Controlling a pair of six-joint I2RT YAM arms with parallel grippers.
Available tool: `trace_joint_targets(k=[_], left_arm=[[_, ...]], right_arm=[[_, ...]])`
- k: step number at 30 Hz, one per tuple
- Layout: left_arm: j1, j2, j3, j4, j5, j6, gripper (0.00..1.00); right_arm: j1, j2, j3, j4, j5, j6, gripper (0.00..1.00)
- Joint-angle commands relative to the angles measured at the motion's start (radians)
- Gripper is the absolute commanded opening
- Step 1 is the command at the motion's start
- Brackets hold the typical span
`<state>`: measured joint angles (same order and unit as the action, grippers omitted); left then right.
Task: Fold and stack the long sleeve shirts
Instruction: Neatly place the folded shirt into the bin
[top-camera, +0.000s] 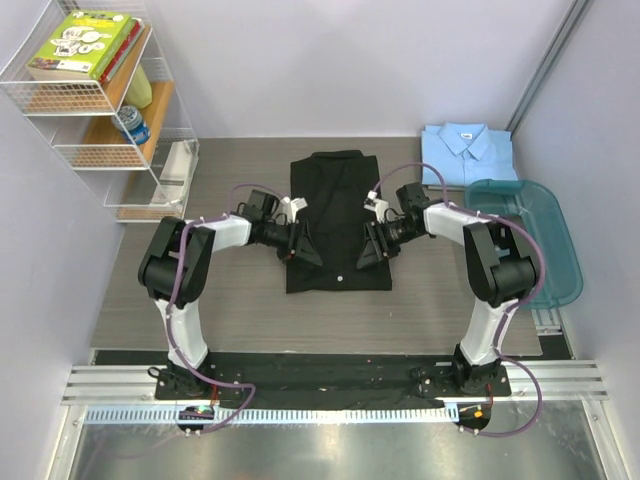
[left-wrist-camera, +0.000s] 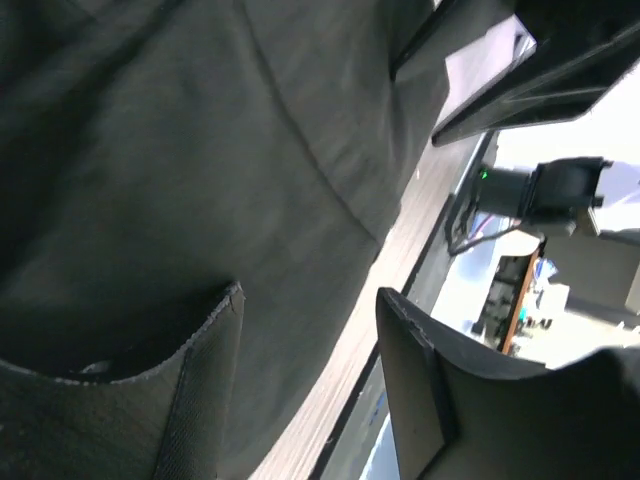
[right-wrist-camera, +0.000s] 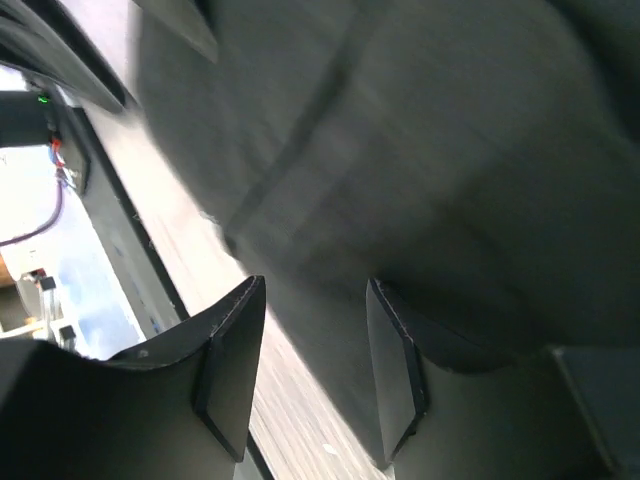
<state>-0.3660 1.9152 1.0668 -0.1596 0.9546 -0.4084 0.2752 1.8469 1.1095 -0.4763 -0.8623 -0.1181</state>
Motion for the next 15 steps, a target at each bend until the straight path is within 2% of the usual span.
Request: trace_joint_targets(k=[1, 2, 3, 4, 8, 15], left_arm=[[0.029, -0.071, 0.120, -0.205, 0.059, 0.260, 0.58], [0.032, -0.087, 0.146, -0.357, 0.041, 0.326, 0.59], [0.050, -0.103, 0.183, -0.401, -0.015, 0.403, 0.60], [0.067, -0.117, 0.188, -0.420, -0.040, 0.404, 0.61], [0.170, -0.124, 0.182, -0.386, -0.143, 0.364, 0.62], [0.170, -0.035, 0.269, -0.402, -0.238, 0.371, 0.62]], right_arm=[[-0.030, -0.029, 0.099, -0.134, 0.019, -0.123, 0.54], [-0.050, -0.050, 0.110, -0.140, 0.019, -0.127, 0.56], [-0.060, -0.067, 0.118, -0.139, 0.035, -0.126, 0.59], [-0.073, -0.087, 0.128, -0.140, 0.048, -0.123, 0.63], [-0.129, -0.046, 0.187, -0.118, 0.144, -0.111, 0.71], [-0.143, 0.055, 0.242, -0.082, 0.250, -0.092, 0.76]])
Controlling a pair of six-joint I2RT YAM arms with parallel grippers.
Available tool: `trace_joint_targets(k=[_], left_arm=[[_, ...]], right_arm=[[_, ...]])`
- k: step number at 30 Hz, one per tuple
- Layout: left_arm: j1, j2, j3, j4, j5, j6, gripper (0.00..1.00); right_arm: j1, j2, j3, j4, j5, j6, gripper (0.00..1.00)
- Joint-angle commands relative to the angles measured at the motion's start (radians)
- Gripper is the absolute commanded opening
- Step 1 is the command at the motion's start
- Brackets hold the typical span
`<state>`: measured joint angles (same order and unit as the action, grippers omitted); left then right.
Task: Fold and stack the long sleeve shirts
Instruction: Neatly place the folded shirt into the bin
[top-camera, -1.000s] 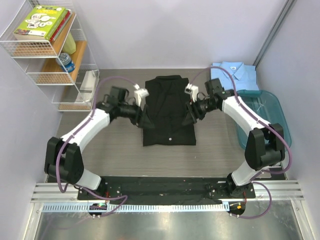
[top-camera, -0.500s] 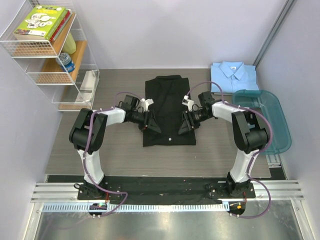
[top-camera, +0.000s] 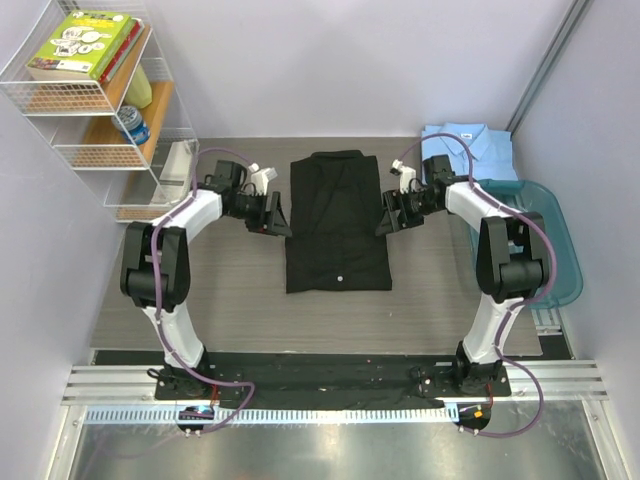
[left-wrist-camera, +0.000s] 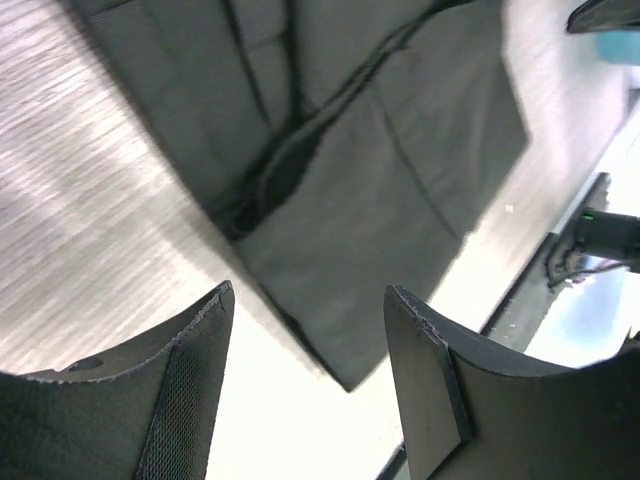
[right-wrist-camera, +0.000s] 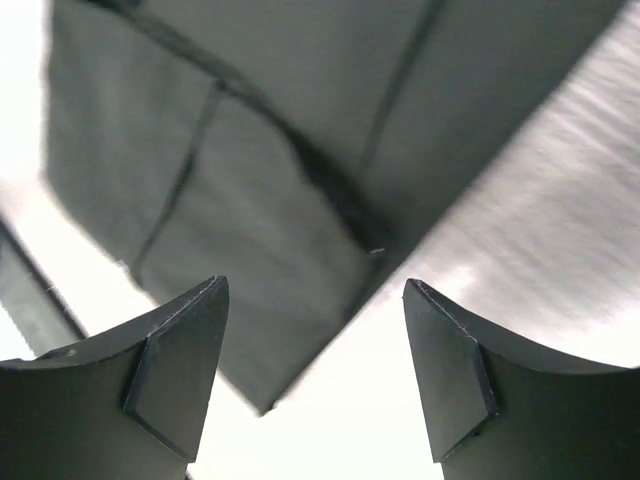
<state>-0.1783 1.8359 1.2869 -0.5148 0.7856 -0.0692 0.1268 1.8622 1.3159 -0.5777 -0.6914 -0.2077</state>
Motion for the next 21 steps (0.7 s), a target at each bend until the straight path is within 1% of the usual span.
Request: trace_joint_targets(k=[1, 2, 5, 6, 9, 13, 15, 16, 17, 18, 19, 21], left_arm=[[-0.018, 0.057, 0.061, -0.054, -0.083, 0.049, 0.63], [-0.018, 0.074, 0.080, -0.062, -0.085, 0.052, 0.63], [-0.021, 0.118, 0.101, -0.065, -0.080, 0.055, 0.62], [-0.021, 0.135, 0.103, -0.064, -0.082, 0.057, 0.62], [-0.030, 0.157, 0.107, -0.050, -0.075, 0.062, 0.61], [-0.047, 0.175, 0.115, -0.037, -0.026, 0.062, 0.54], [-0.052, 0.178, 0.112, -0.031, -0.003, 0.065, 0.54], [-0.058, 0.181, 0.111, -0.030, 0.006, 0.065, 0.53], [-0.058, 0.181, 0.109, -0.021, 0.013, 0.065, 0.51], [-0.058, 0.180, 0.107, -0.013, 0.015, 0.063, 0.49], [-0.059, 0.181, 0.104, -0.004, 0.017, 0.060, 0.44], [-0.059, 0.186, 0.104, 0.013, 0.018, 0.051, 0.39]], right_arm=[[0.005, 0.048, 0.045, 0.022, 0.093, -0.002, 0.76], [0.004, 0.063, 0.048, 0.025, 0.092, -0.004, 0.76], [0.007, 0.087, 0.059, 0.032, 0.064, 0.001, 0.72], [0.007, 0.092, 0.060, 0.030, 0.055, 0.004, 0.70], [0.008, 0.106, 0.057, 0.032, 0.012, 0.010, 0.67], [0.014, 0.121, 0.057, 0.041, -0.011, 0.016, 0.62], [0.016, 0.129, 0.059, 0.042, -0.011, 0.016, 0.58], [0.016, 0.133, 0.062, 0.044, -0.013, 0.016, 0.55], [0.016, 0.135, 0.062, 0.045, -0.014, 0.017, 0.48], [0.016, 0.137, 0.060, 0.047, -0.011, 0.017, 0.44], [0.016, 0.138, 0.066, 0.052, -0.011, 0.019, 0.42], [0.014, 0.144, 0.074, 0.052, -0.013, 0.022, 0.30]])
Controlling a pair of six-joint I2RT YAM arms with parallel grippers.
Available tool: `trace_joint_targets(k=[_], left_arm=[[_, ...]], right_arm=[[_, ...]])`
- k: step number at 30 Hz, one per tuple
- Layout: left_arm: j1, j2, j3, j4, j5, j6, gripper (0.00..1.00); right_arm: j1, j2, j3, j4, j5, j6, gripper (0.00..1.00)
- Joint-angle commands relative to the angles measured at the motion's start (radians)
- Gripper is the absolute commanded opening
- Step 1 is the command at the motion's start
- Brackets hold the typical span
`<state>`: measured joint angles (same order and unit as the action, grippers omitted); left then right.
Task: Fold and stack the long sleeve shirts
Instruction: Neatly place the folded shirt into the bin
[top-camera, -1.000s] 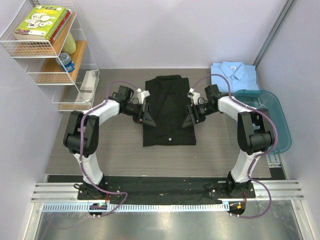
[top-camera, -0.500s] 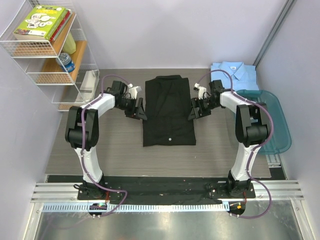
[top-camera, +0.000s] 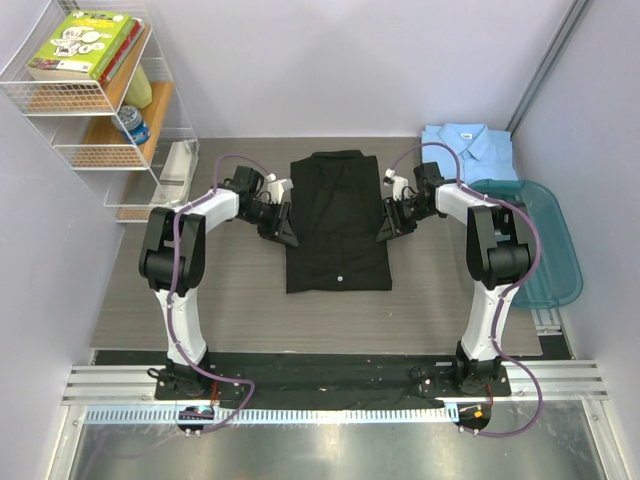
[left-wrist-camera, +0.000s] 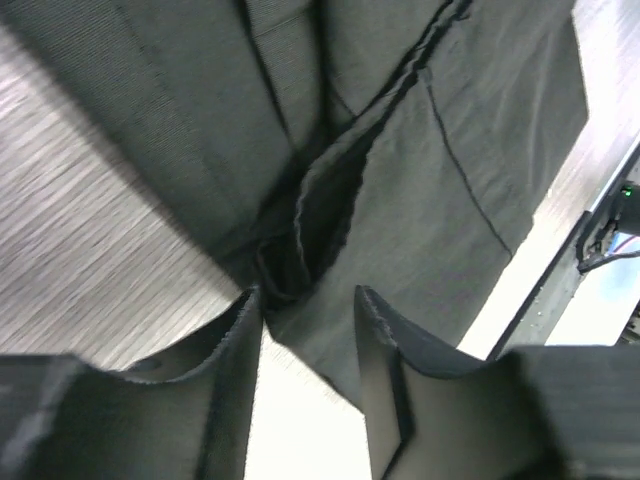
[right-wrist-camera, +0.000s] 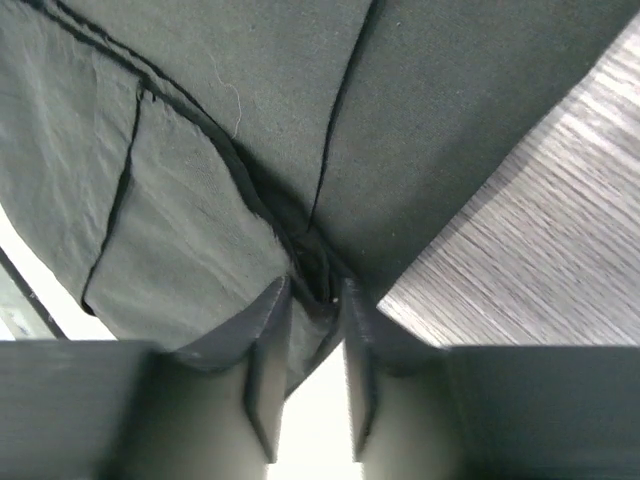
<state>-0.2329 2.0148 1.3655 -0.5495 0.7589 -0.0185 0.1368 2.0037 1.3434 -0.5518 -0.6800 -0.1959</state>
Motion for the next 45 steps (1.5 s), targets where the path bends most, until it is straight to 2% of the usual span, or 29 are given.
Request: trace_joint_targets(k=[1, 2, 3, 4, 6, 7, 19, 27, 45], left_arm=[[-0.006, 0.012, 0.033, 0.048, 0.049, 0.000, 0.31], [-0.006, 0.015, 0.037, 0.048, 0.052, 0.000, 0.26], [-0.006, 0.012, 0.038, 0.052, 0.051, 0.002, 0.20], [-0.006, 0.007, 0.041, 0.056, 0.049, 0.002, 0.09], [-0.006, -0.016, 0.043, 0.072, 0.042, 0.008, 0.01], [-0.006, -0.025, 0.044, 0.077, 0.039, 0.014, 0.00], [-0.003, -0.033, 0.092, 0.102, 0.008, 0.086, 0.00], [0.003, -0.045, 0.076, 0.195, 0.003, 0.089, 0.00], [0.030, 0.035, 0.139, 0.306, -0.095, 0.043, 0.00]], right_arm=[[0.004, 0.003, 0.051, 0.026, -0.024, 0.010, 0.24], [0.006, 0.001, 0.054, 0.026, -0.021, 0.009, 0.09], [0.004, -0.002, 0.056, 0.024, -0.018, 0.007, 0.03], [0.003, -0.006, 0.059, 0.027, -0.010, 0.004, 0.01], [-0.006, -0.032, 0.060, 0.026, -0.012, -0.003, 0.01], [-0.011, -0.043, 0.063, 0.027, -0.013, -0.007, 0.01], [-0.032, -0.049, 0.123, 0.029, -0.039, -0.022, 0.01], [-0.039, -0.072, 0.144, 0.067, -0.059, -0.031, 0.01], [-0.042, 0.078, 0.256, 0.168, -0.015, 0.009, 0.01]])
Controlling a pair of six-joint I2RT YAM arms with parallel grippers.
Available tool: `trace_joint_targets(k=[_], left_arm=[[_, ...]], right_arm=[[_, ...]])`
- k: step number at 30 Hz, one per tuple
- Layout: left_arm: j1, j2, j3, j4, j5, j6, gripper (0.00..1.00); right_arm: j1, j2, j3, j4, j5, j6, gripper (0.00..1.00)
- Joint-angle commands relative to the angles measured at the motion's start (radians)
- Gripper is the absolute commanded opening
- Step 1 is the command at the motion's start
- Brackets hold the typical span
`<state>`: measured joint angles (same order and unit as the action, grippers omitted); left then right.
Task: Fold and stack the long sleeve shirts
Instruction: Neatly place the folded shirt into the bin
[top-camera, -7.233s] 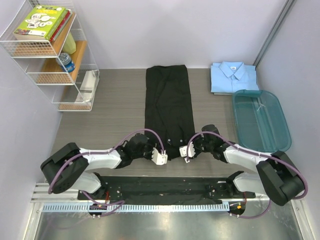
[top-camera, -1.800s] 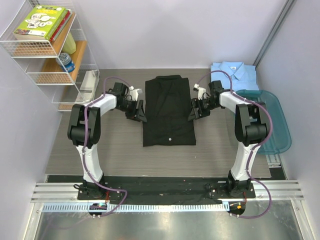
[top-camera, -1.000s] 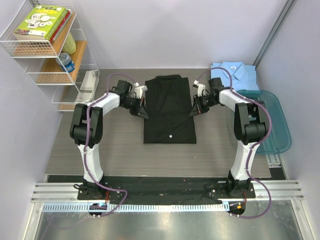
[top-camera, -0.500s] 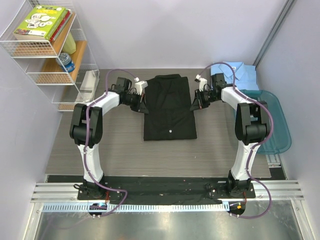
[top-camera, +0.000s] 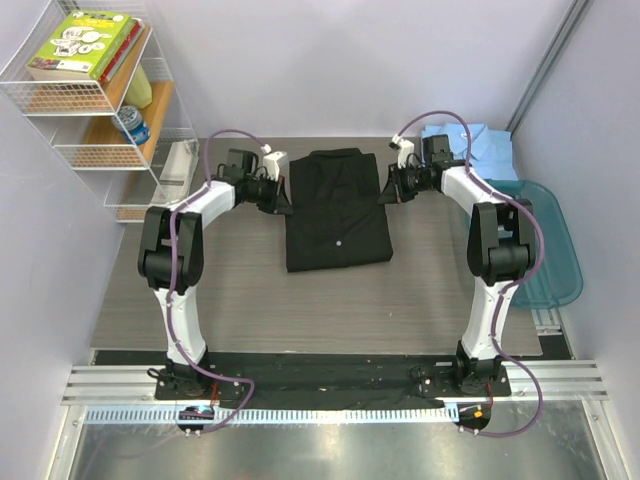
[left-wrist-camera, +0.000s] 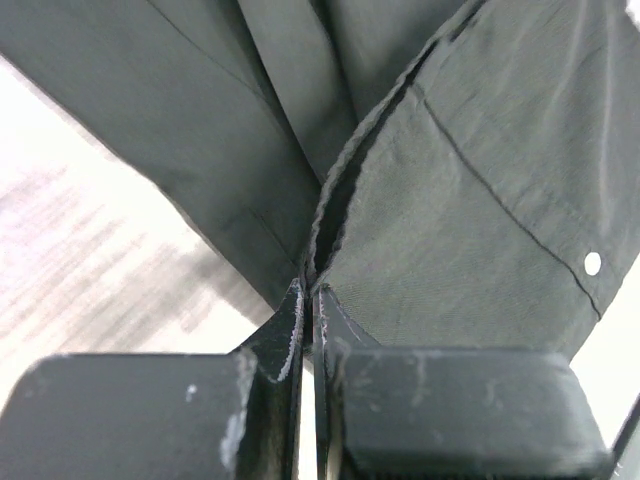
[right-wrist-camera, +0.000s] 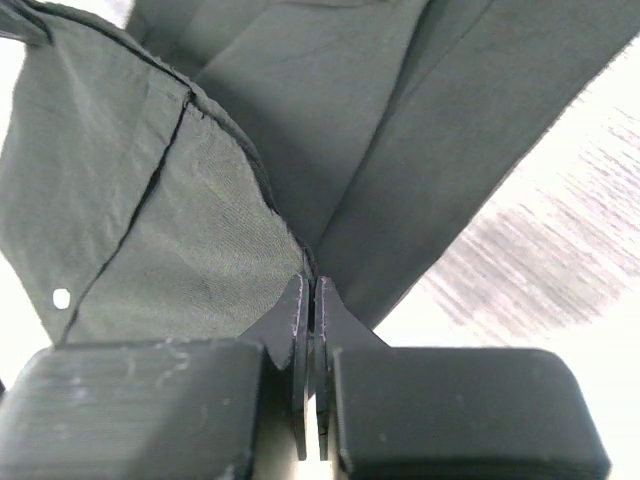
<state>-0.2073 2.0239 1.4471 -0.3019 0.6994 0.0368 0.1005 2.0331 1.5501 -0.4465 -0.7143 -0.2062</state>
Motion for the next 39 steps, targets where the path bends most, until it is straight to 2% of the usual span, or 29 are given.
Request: trace_joint_targets(k=[1, 4, 9, 17, 19, 20, 21, 23, 26, 29, 30, 35, 39], left_arm=[[0.005, 0.030, 0.062, 0.066, -0.043, -0.011, 0.00], [0.005, 0.062, 0.093, 0.067, -0.057, -0.009, 0.00], [-0.001, 0.124, 0.199, -0.041, -0.067, -0.005, 0.00], [-0.020, 0.180, 0.271, -0.183, -0.149, -0.009, 0.00], [-0.020, 0.185, 0.282, -0.206, -0.146, -0.008, 0.11], [-0.020, 0.182, 0.283, -0.207, -0.132, -0.006, 0.21], [-0.018, 0.170, 0.282, -0.206, -0.115, -0.006, 0.27], [-0.007, 0.141, 0.270, -0.163, -0.088, -0.030, 0.38], [-0.003, 0.058, 0.256, -0.064, -0.116, -0.083, 0.47], [-0.006, 0.013, 0.271, -0.020, -0.069, -0.135, 0.50], [-0.009, 0.013, 0.297, -0.022, -0.013, -0.182, 0.50], [-0.069, 0.100, 0.341, -0.013, 0.165, -0.363, 0.50], [-0.128, 0.156, 0.299, 0.081, 0.215, -0.508, 0.48]], right_arm=[[-0.007, 0.056, 0.054, 0.068, 0.024, 0.024, 0.01], [-0.005, 0.085, 0.057, 0.083, 0.041, 0.022, 0.01], [-0.005, 0.104, 0.053, 0.083, 0.050, 0.022, 0.01], [-0.004, 0.121, 0.054, 0.058, 0.096, 0.001, 0.01], [-0.001, 0.125, 0.056, 0.054, 0.096, -0.001, 0.01], [-0.001, 0.125, 0.056, 0.051, 0.098, -0.004, 0.01], [-0.001, 0.124, 0.054, 0.051, 0.098, -0.005, 0.01], [-0.001, 0.121, 0.050, 0.045, 0.092, -0.007, 0.01], [0.001, 0.114, 0.050, 0.043, 0.090, -0.007, 0.01], [0.002, 0.116, 0.053, 0.043, 0.090, -0.007, 0.01], [0.002, 0.116, 0.051, 0.043, 0.090, -0.007, 0.01], [0.002, 0.125, 0.060, 0.043, 0.087, 0.002, 0.01], [0.005, 0.130, 0.067, 0.045, 0.085, 0.008, 0.01]])
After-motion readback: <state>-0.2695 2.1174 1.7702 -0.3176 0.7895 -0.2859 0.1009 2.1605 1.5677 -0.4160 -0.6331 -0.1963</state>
